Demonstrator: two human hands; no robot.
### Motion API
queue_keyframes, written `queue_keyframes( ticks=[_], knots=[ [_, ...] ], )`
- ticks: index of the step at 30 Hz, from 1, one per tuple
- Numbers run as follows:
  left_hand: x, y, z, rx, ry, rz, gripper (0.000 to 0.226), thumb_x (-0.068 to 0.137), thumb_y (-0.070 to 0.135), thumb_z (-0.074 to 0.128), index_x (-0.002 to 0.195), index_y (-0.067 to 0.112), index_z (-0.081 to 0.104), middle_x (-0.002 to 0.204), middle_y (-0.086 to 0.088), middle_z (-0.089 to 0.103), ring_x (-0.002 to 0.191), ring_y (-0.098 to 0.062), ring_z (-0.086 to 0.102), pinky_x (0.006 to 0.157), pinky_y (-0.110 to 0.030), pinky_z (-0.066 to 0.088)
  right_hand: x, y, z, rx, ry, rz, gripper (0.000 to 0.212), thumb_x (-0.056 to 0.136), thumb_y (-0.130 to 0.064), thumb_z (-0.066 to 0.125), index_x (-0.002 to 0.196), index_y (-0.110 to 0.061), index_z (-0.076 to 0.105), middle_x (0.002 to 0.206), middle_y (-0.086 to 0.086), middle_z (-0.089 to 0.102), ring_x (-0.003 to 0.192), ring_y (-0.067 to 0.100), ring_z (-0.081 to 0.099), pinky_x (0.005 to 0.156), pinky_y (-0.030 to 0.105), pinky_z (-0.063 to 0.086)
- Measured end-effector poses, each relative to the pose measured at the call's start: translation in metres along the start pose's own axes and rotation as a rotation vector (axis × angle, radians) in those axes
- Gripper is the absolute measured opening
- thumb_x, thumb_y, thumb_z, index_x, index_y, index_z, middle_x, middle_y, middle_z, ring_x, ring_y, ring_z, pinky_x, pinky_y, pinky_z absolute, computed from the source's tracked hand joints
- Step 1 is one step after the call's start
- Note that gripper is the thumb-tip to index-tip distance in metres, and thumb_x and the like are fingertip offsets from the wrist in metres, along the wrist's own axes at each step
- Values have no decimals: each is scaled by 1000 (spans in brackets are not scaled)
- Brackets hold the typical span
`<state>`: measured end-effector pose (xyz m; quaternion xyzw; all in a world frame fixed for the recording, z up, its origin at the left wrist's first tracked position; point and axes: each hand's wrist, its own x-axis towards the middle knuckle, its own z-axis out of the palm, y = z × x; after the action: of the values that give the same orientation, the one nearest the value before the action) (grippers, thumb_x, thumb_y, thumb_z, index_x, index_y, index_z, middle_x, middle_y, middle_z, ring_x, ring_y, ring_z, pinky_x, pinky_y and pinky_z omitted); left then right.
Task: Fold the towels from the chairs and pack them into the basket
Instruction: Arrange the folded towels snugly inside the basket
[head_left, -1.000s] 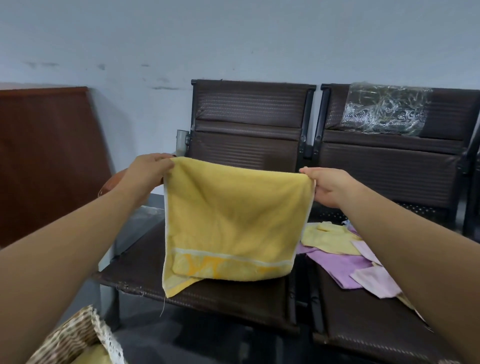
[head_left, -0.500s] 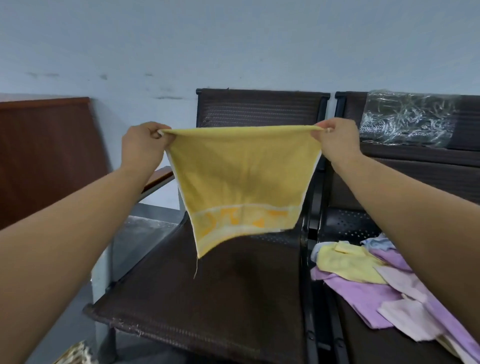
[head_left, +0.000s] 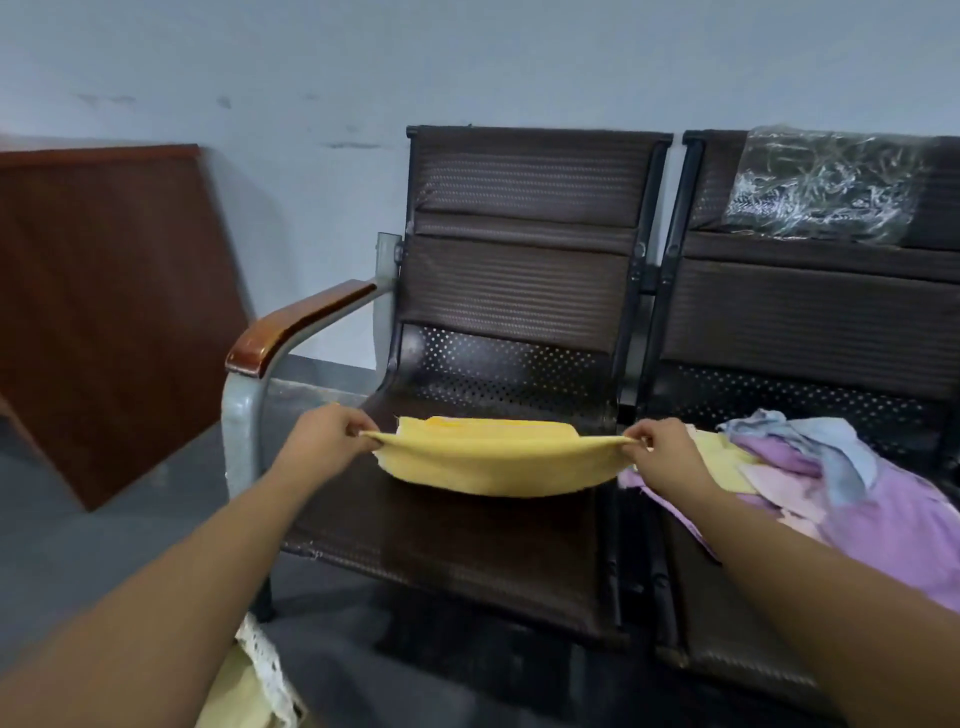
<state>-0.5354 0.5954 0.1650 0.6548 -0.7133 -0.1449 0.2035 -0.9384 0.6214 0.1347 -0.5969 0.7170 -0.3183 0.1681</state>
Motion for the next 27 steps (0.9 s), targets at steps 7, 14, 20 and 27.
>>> queue_keyframes(
  ticks=[7,14,20,27],
  knots=[
    [-36,-24,8,-179,-228,-38,4,93,25,68,95,21,70,96,4,69,90,-14,61,81,-31,50,-26,2,-9,152,-248,92,28,87,0,66,66,-17,60,71,2,56,73,17,50,65,31,38],
    [-51,-32,1,-373,-561,-77,7,98,13,60,94,6,62,82,-4,63,72,-13,63,68,-25,52,-43,7,-16,306,-567,393,10,88,0,62,88,-10,67,88,12,62,82,27,58,63,31,49],
    [-40,-35,15,-294,-407,-97,11,96,20,64,93,11,67,81,-3,67,78,-17,67,70,-27,57,-37,11,-8,246,-403,295,4,91,-12,70,92,-9,69,91,8,65,86,22,61,68,32,51],
    [4,-12,46,-133,-14,-112,9,93,26,62,87,25,68,77,6,65,75,-11,61,61,-28,46,5,19,21,-85,-118,135,8,91,-23,71,92,-15,69,80,-4,59,77,13,55,57,22,36]
  ],
)
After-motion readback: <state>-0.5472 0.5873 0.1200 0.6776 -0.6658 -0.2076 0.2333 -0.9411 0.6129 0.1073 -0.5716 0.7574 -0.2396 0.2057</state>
